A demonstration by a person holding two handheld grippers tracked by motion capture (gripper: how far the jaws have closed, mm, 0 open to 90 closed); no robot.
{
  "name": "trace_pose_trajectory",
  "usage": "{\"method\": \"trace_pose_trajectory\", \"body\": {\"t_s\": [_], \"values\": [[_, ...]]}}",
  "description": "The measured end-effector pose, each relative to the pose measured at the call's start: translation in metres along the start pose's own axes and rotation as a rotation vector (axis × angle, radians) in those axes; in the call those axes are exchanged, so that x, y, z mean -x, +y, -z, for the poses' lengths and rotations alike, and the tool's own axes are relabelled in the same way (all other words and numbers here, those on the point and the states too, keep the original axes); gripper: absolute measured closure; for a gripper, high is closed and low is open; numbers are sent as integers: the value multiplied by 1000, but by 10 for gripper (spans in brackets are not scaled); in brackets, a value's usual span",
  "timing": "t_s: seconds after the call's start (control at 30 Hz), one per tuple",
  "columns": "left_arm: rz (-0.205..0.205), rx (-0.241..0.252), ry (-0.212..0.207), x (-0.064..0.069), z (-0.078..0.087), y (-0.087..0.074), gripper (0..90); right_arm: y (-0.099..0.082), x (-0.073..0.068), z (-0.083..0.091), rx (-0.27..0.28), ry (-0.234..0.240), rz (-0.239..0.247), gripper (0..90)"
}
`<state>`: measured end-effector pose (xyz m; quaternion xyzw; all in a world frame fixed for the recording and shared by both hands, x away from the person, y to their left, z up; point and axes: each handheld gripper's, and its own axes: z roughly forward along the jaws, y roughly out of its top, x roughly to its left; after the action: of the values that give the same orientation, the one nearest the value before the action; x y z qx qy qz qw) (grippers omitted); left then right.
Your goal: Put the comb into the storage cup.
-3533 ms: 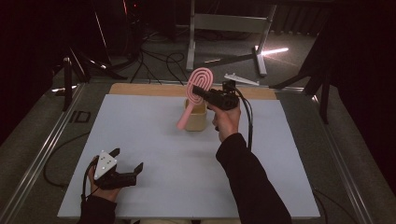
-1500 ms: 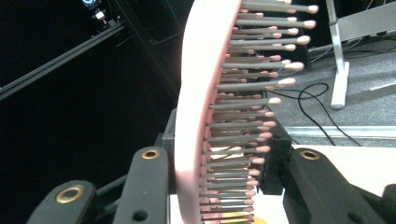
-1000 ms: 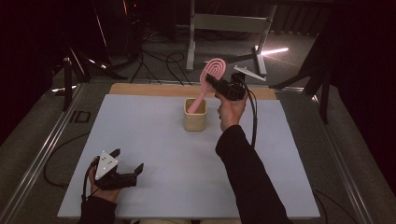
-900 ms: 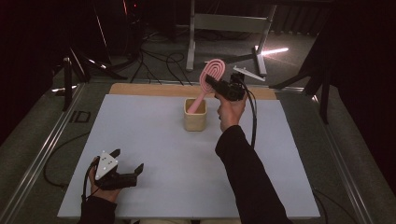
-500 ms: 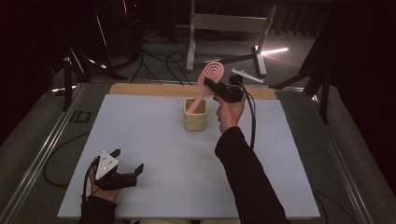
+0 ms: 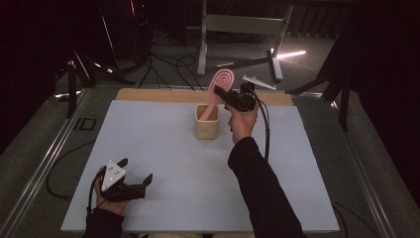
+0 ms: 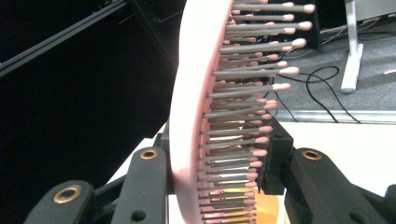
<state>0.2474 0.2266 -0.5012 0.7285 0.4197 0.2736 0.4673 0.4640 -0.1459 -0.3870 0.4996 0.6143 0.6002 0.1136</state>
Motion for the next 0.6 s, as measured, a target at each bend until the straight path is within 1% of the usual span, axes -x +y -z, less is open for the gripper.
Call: {"method": "trace_pose_trajectory", "body": {"t_s": [0.1,0.17,0.27,0.6], "values": [[1,1,0,0,0,0,2,-2,1,-1,-9,1,-7,625],[-1,-1,0,0,0,0,2,-3,2,-3,-20,15,-4,621],[1,2,0,0,0,0,2,-4,1,-4,-35,21,1,619],[0,1,0,0,0,0,2,-9,-1,-7,-49,24,6,613]]}}
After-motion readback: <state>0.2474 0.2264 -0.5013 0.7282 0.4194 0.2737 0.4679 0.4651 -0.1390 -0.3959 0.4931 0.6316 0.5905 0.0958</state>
